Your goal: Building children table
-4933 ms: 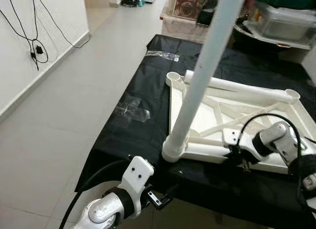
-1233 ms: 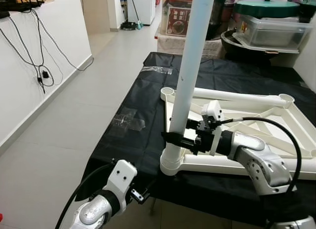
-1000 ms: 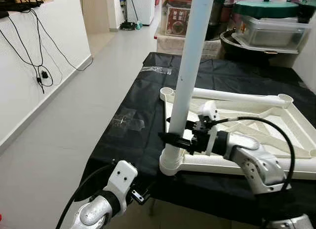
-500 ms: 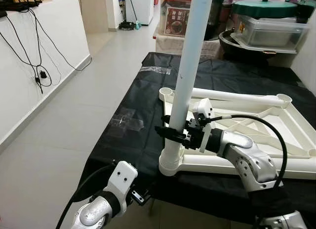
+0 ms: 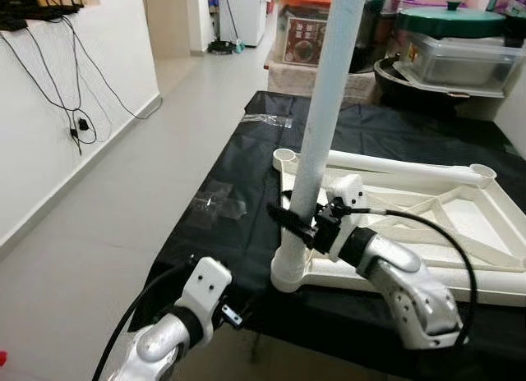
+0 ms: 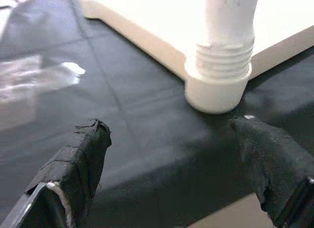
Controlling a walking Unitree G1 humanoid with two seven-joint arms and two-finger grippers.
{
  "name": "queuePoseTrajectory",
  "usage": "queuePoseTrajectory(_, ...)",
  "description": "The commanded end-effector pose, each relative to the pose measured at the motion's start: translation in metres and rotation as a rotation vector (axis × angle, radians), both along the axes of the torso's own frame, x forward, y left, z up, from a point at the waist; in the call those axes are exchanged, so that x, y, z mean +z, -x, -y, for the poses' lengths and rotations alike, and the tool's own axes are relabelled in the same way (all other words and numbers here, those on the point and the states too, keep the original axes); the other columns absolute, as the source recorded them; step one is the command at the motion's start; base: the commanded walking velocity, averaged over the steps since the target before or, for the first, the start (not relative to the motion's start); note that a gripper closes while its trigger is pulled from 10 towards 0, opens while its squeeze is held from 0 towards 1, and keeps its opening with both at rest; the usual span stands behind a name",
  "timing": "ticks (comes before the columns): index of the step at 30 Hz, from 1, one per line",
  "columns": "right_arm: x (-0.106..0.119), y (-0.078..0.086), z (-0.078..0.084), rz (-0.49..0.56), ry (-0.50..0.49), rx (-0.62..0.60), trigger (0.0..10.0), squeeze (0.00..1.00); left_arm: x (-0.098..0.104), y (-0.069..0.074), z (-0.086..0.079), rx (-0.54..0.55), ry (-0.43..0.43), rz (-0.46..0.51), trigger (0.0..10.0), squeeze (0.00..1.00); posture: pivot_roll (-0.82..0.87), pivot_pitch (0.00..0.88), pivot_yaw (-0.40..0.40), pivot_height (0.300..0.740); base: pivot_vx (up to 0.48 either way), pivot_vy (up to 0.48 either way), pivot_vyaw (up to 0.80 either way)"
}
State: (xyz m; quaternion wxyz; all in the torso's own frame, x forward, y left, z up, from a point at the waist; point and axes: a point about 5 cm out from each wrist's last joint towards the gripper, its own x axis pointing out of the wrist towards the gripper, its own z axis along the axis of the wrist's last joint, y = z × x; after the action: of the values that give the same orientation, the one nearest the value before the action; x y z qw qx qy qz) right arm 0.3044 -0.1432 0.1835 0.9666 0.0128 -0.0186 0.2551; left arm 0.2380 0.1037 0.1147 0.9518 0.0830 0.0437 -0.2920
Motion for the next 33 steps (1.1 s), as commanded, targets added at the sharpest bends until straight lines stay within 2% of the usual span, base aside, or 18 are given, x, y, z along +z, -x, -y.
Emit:
queuePoseTrajectory(1,-0.014,-0.001,0.034,-0.063,0.039,-0.271,0.0,0.00,-0.005,-0.001,0.001,-0.002,-0.012,-0.014,10.0,0.00,0.14,0.000,-0.051,0.740,0.000,0.000,0.00)
queuePoseTrajectory(2,-0.016,0.001,0.042,-0.069,0.020,-0.455,0.0,0.00,-0.004,-0.002,0.003,-0.008,-0.010,-0.011,10.0,0.00,0.14,0.000,-0.051,0.740,0.000,0.000,0.00)
queuePoseTrajectory(3,-0.016,0.001,0.042,-0.069,0.020,-0.455,0.0,0.00,-0.004,-0.002,0.003,-0.008,-0.010,-0.011,10.0,0.00,0.14,0.000,-0.051,0.740,0.000,0.000,0.00)
queuePoseTrajectory(4,-0.017,0.004,0.048,-0.065,0.008,-0.607,0.0,0.00,-0.004,-0.002,0.005,-0.015,-0.009,-0.010,10.0,0.00,0.14,0.000,-0.047,0.740,0.000,0.000,0.00)
queuePoseTrajectory(5,-0.017,0.004,0.048,-0.065,0.008,-0.607,0.0,0.00,-0.004,-0.002,0.005,-0.015,-0.009,-0.010,10.0,0.00,0.14,0.000,-0.047,0.740,0.000,0.000,0.00)
queuePoseTrajectory(6,-0.017,0.007,0.052,-0.061,0.002,-0.702,0.0,0.00,-0.004,-0.003,0.006,-0.019,-0.008,-0.009,10.0,0.00,0.14,0.000,-0.047,0.740,0.000,0.000,0.00)
queuePoseTrajectory(8,-0.017,0.007,0.052,-0.061,0.002,-0.702,0.0,0.00,-0.004,-0.003,0.006,-0.019,-0.008,-0.009,10.0,0.00,0.14,0.000,-0.047,0.740,0.000,0.000,0.00)
queuePoseTrajectory(9,-0.017,0.011,0.053,-0.060,0.005,-0.793,0.0,0.00,-0.004,-0.002,0.008,-0.026,-0.007,-0.008,10.0,0.00,0.14,0.000,-0.047,0.740,0.000,0.000,0.00)
queuePoseTrajectory(10,-0.017,0.016,0.048,-0.067,-0.035,-0.903,0.0,0.00,-0.003,-0.002,0.010,-0.035,-0.006,-0.007,10.0,0.00,0.14,0.000,-0.047,0.740,0.000,0.000,0.00)
queuePoseTrajectory(13,-0.017,0.019,0.042,-0.083,-0.075,-0.996,0.0,0.00,-0.003,-0.002,0.011,-0.041,-0.004,-0.006,10.0,0.00,0.14,0.000,-0.045,0.740,0.000,0.000,0.00)
queuePoseTrajectory(15,-0.017,0.024,0.028,-0.121,-0.153,-1.120,0.0,0.00,-0.002,-0.002,0.013,-0.046,-0.002,-0.003,10.0,0.00,0.15,0.000,-0.045,0.740,0.000,0.000,0.00)
queuePoseTrajectory(17,-0.019,0.023,0.014,-0.156,-0.192,-1.139,0.0,0.00,-0.003,-0.003,0.013,-0.048,-0.002,-0.002,10.0,0.00,0.15,0.000,-0.046,0.740,0.000,0.000,0.00)
queuePoseTrajectory(22,-0.022,0.023,0.002,-0.188,-0.205,-1.129,0.0,0.00,-0.003,-0.002,0.013,-0.049,-0.004,-0.002,10.0,0.00,0.15,0.000,-0.049,0.740,0.000,0.000,0.00)
queuePoseTrajectory(23,-0.023,0.022,-0.003,-0.195,-0.213,-1.099,2.8,0.00,-0.003,-0.002,0.013,-0.050,-0.004,-0.003,10.0,0.00,0.15,0.000,-0.049,0.740,0.000,0.000,0.00)
queuePoseTrajectory(24,-0.023,0.021,-0.004,-0.186,-0.196,-1.059,10.0,0.00,-0.004,-0.001,0.014,-0.056,-0.004,-0.008,10.0,0.00,0.15,0.000,-0.046,0.740,0.000,0.000,0.00)
queuePoseTrajectory(27,-0.024,0.020,-0.005,-0.177,-0.185,-1.015,10.0,0.00,-0.004,-0.001,0.015,-0.062,-0.004,-0.014,10.0,0.00,0.15,0.000,-0.046,0.740,0.000,0.000,0.00)
queuePoseTrajectory(28,-0.025,0.020,-0.004,-0.162,-0.173,-0.979,10.0,1.00,-0.005,0.000,0.017,-0.076,-0.004,-0.021,10.0,0.00,0.14,0.000,-0.044,0.740,0.000,0.000,0.00)
queuePoseTrajectory(33,-0.027,0.019,-0.001,-0.139,-0.165,-0.938,10.0,1.00,-0.006,0.000,0.020,-0.096,-0.003,-0.030,10.0,0.00,0.14,0.000,-0.042,0.740,0.000,0.000,0.00)
